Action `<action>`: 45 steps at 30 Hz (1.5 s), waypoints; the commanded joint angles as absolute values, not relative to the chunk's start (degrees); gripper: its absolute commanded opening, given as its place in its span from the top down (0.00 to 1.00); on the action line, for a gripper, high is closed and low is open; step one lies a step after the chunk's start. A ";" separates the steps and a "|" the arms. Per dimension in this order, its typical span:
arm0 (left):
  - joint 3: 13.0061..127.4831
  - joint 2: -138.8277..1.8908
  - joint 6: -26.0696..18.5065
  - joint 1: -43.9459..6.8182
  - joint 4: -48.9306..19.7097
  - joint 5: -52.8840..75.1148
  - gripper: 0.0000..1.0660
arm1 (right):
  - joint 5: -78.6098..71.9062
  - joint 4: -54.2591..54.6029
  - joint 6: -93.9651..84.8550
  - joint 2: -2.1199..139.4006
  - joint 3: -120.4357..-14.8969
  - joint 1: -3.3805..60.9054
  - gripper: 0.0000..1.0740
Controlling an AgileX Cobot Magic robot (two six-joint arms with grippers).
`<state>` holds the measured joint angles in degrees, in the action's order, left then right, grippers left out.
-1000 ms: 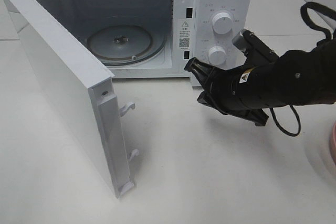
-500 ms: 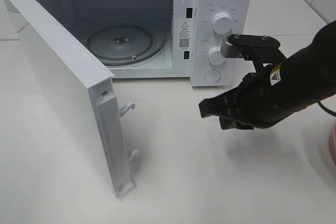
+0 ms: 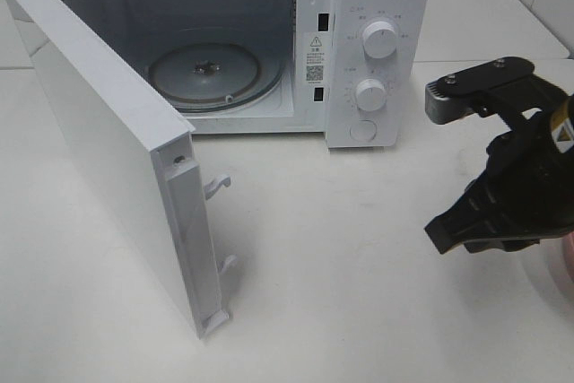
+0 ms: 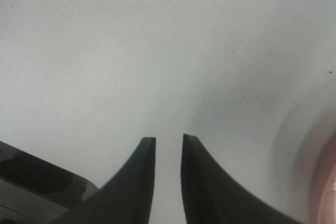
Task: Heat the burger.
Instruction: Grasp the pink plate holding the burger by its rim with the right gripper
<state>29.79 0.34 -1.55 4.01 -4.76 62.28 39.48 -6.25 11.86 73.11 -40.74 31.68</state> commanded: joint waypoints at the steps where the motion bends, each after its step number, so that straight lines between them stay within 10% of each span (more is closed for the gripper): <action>1: 29.56 1.26 -1.55 3.95 -5.10 61.48 0.06 | 43.83 -8.59 11.12 69.50 -40.57 31.40 0.68; 12: 29.56 1.26 -1.55 3.95 -5.10 61.48 0.06 | 46.07 -11.52 9.63 68.18 -40.51 31.34 0.12; 45: 29.56 1.32 -1.55 3.95 -5.04 61.48 0.06 | 41.25 -12.78 5.56 70.42 -36.50 2.52 0.21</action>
